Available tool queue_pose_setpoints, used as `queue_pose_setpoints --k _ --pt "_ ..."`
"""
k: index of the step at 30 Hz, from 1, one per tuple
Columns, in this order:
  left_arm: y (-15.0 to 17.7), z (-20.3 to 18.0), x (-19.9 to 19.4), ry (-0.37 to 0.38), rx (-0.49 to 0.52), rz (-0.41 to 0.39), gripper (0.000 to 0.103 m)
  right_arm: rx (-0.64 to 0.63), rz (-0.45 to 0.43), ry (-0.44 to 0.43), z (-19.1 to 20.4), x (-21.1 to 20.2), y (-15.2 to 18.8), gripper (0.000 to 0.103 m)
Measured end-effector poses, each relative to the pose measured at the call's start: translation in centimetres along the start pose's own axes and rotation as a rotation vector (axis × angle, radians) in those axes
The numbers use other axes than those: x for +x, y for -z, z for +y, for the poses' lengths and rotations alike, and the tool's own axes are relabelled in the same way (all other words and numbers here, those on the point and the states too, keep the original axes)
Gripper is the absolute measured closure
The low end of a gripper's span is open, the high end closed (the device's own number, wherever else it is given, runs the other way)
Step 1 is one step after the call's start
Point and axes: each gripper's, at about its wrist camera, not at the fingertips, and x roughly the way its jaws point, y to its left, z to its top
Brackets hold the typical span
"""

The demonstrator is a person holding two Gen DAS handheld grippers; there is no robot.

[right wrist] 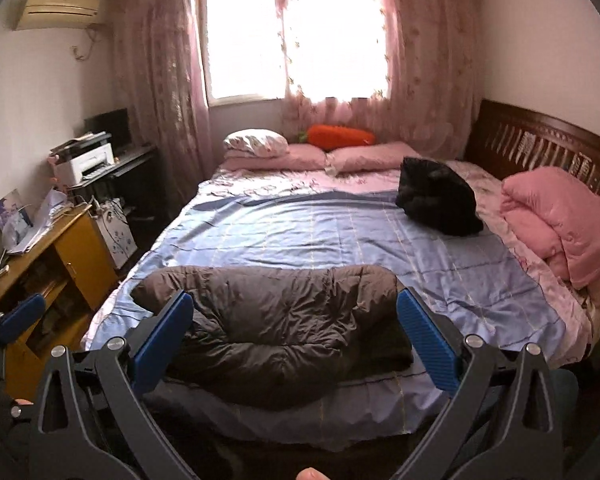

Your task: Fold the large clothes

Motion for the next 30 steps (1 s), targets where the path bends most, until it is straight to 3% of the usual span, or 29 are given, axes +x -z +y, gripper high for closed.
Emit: queue_pose_setpoints --k 7,30 --pt "-0.5 0.9 -1.2 -0.036 -0.016 -0.025 0.002 0.043 -0.060 0.033 -1.6 -2.0 -0.5 0.001" --pt "-0.6 0.8 -2.0 -0.046 -0.017 -0.023 0.002 0.041 -0.005 0.008 -1.3 -1.8 0.7 0.001"
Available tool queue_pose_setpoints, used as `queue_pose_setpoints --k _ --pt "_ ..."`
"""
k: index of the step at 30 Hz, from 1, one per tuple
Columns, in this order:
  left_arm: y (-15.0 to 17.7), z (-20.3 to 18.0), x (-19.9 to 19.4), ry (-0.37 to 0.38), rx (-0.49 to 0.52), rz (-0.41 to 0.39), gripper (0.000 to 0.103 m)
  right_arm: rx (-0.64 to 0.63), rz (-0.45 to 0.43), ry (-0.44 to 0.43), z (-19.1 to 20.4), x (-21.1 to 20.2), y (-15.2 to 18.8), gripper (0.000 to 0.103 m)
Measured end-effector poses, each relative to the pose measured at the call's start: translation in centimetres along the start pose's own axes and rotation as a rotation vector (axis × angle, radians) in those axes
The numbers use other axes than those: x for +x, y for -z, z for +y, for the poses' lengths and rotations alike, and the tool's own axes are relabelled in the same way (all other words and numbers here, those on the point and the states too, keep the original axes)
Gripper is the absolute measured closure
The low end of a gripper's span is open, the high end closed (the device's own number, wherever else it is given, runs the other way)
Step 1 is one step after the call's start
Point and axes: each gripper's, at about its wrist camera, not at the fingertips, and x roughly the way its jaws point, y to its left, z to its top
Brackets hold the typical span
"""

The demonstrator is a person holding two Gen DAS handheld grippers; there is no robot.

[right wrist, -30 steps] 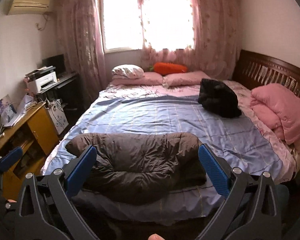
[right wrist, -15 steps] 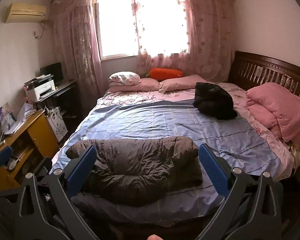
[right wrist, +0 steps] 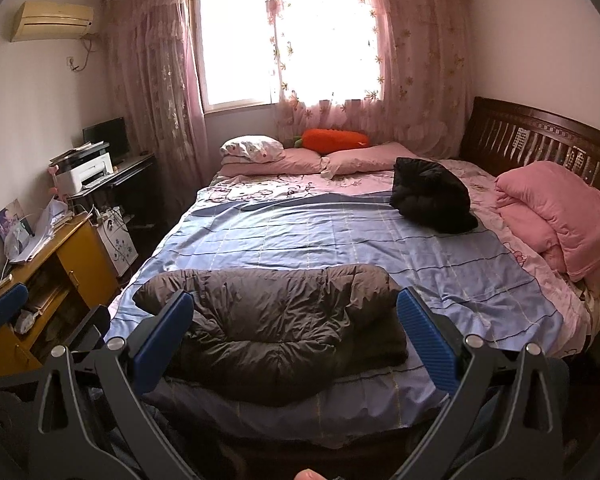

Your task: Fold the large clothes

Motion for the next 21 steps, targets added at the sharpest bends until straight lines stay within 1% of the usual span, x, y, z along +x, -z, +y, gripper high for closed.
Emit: queue_pose_setpoints --k 21 --pt "-0.03 0.00 0.20 0.000 -0.001 0.003 0.002 0.000 0.001 -0.007 -0.15 0.07 0.12 0.001"
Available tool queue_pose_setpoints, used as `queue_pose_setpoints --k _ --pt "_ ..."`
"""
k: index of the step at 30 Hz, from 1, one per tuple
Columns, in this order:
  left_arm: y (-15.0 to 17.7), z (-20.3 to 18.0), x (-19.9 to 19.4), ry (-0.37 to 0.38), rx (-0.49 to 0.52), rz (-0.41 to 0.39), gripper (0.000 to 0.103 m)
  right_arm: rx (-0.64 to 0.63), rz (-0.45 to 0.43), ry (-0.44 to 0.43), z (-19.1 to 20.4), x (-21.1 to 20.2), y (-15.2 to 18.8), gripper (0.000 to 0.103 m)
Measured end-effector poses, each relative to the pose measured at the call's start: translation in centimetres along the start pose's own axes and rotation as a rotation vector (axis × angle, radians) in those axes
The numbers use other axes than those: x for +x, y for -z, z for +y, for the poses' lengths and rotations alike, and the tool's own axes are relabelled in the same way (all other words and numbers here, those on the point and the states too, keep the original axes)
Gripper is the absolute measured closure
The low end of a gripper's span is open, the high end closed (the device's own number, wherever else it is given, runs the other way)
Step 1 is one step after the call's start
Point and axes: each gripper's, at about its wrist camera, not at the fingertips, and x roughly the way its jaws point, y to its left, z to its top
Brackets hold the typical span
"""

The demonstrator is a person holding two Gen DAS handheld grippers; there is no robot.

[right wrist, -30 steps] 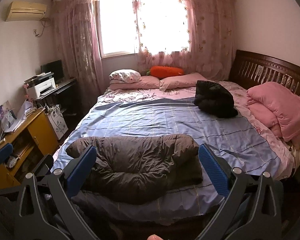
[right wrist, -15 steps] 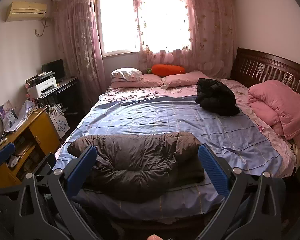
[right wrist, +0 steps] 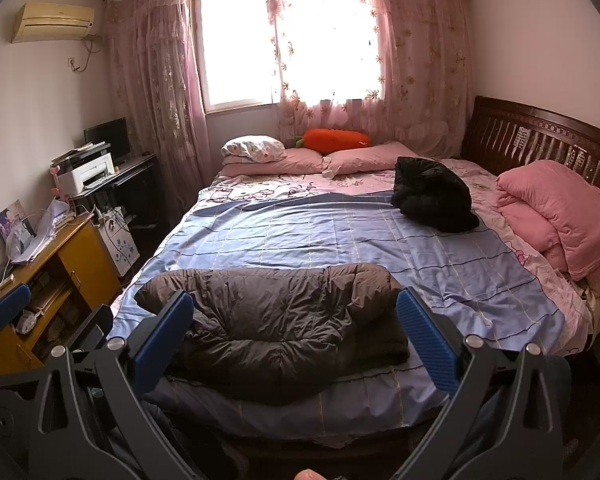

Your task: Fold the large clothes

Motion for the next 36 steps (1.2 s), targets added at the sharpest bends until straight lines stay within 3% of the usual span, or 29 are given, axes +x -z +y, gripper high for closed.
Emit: queue_pose_setpoints --k 36 --pt "-0.05 0.01 0.03 -0.001 0.004 0.000 0.002 0.001 -0.001 0.004 0.38 -0.12 0.03 0.001"
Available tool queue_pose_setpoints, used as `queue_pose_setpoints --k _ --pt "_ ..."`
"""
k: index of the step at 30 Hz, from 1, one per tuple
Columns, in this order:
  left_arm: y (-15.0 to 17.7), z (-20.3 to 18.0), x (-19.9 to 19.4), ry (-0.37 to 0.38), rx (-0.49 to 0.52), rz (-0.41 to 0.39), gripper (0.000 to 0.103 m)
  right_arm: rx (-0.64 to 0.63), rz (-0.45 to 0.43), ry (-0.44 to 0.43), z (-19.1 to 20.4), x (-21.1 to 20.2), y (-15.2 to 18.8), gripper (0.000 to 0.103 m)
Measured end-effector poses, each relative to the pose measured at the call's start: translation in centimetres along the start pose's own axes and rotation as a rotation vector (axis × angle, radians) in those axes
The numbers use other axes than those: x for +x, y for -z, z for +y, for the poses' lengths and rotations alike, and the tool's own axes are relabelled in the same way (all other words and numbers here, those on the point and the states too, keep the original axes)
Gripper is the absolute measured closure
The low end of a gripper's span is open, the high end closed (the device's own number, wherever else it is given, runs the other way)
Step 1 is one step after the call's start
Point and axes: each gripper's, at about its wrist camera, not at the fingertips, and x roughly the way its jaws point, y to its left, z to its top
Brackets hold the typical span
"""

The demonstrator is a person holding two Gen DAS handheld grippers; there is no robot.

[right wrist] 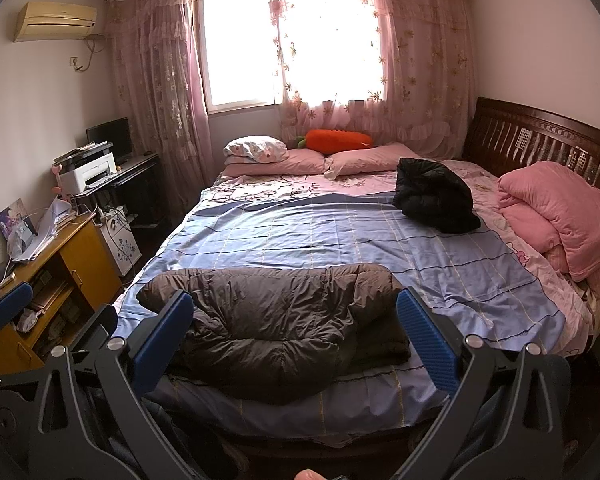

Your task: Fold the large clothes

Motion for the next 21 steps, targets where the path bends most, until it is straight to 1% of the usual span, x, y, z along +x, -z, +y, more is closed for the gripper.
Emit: queue_pose_setpoints --k 16,21 --pt "0.05 -0.41 0.05 -0.008 0.005 0.003 0.002 0.001 0.001 -0.001 -0.03 0.02 0.01 0.001" --pt "0.51 -0.12 -0.02 0.013 0.004 0.009 0.002 -0.001 0.002 -0.005 -0.20 0.12 0.06 0.001"
